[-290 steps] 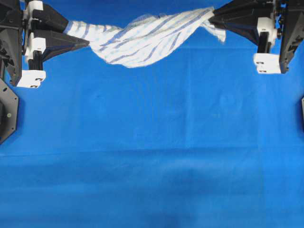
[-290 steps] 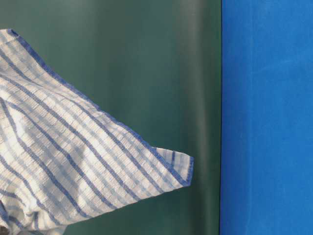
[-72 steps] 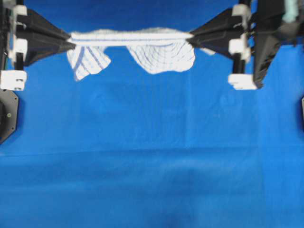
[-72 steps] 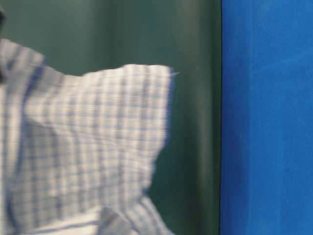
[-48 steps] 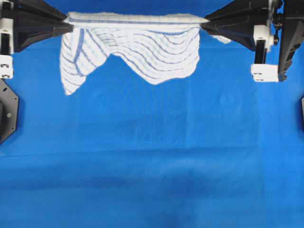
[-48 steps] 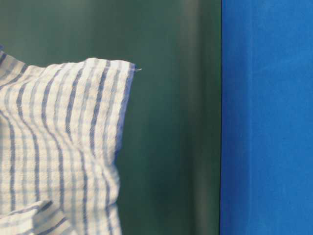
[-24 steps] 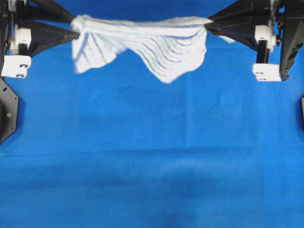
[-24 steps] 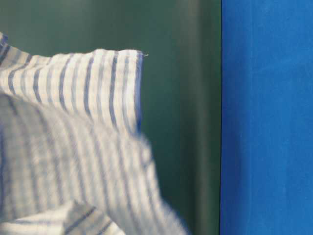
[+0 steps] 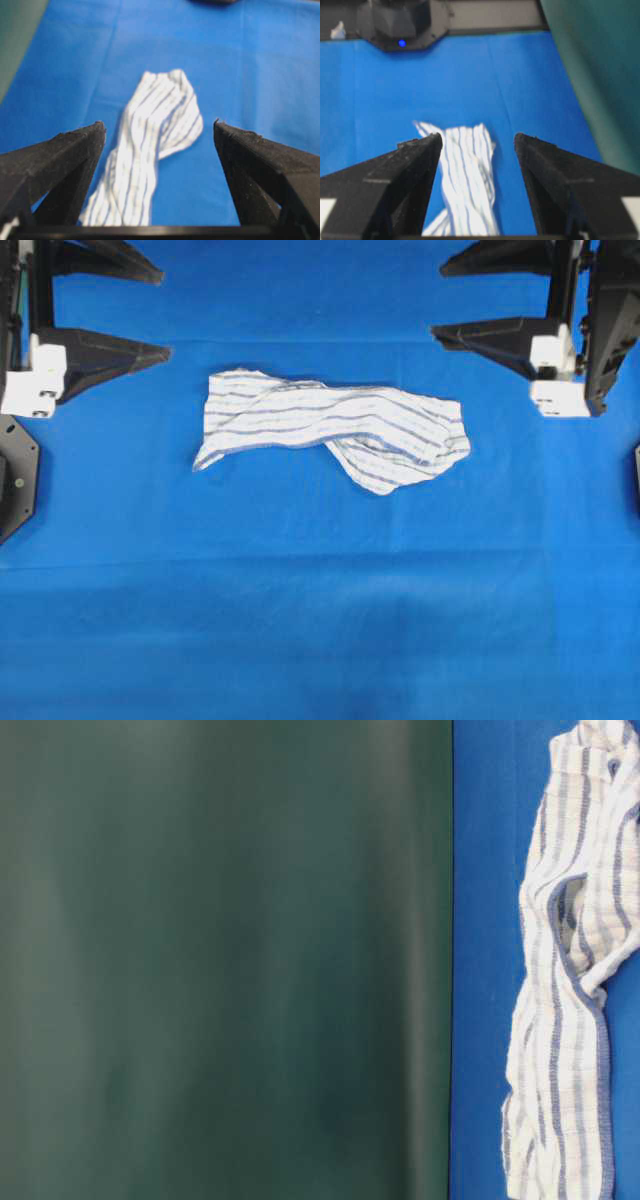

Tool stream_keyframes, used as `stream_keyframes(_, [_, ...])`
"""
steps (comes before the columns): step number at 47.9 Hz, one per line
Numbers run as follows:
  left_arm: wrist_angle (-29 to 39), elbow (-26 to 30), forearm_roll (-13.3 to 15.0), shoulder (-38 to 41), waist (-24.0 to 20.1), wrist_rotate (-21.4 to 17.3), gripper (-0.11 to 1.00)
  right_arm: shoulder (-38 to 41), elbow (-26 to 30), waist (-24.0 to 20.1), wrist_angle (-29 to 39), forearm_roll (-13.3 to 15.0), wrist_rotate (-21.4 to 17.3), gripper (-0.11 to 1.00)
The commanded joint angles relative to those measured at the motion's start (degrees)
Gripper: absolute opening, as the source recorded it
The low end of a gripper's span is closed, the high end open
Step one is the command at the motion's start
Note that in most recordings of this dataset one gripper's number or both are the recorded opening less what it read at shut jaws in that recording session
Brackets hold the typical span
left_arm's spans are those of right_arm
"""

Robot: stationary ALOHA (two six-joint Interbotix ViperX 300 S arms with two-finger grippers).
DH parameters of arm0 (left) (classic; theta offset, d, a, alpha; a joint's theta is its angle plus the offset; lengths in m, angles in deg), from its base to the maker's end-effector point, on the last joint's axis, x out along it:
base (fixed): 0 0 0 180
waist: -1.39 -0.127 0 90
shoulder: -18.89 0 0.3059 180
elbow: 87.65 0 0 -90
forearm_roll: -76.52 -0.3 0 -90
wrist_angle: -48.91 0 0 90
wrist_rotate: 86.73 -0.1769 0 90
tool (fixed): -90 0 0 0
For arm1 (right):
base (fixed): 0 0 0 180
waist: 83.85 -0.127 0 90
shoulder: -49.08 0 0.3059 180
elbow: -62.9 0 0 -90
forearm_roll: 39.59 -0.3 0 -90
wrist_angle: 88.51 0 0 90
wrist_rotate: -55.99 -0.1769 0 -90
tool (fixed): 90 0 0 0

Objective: Lift the towel with both arms.

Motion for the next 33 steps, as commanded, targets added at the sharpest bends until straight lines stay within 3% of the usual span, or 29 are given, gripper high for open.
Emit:
stream_keyframes(1, [-1.3, -1.1, 0.0, 0.5, 0.2, 0.1, 0.92, -0.6, -1.5, 0.0, -0.6, -0.3, -0.4, 0.63])
stream_keyframes(17, [-12.6, -14.0, 0.0, 4.9, 0.5, 0.0, 0.92, 2.8, -12.7, -0.1, -8.5, -0.3, -5.1, 0.63])
stream_keyframes(33, [-27.0, -24.5, 0.0, 11.5, 0.5, 0.0, 0.92, 11.0, -17.9, -2.3, -17.0, -0.4, -7.4, 0.63])
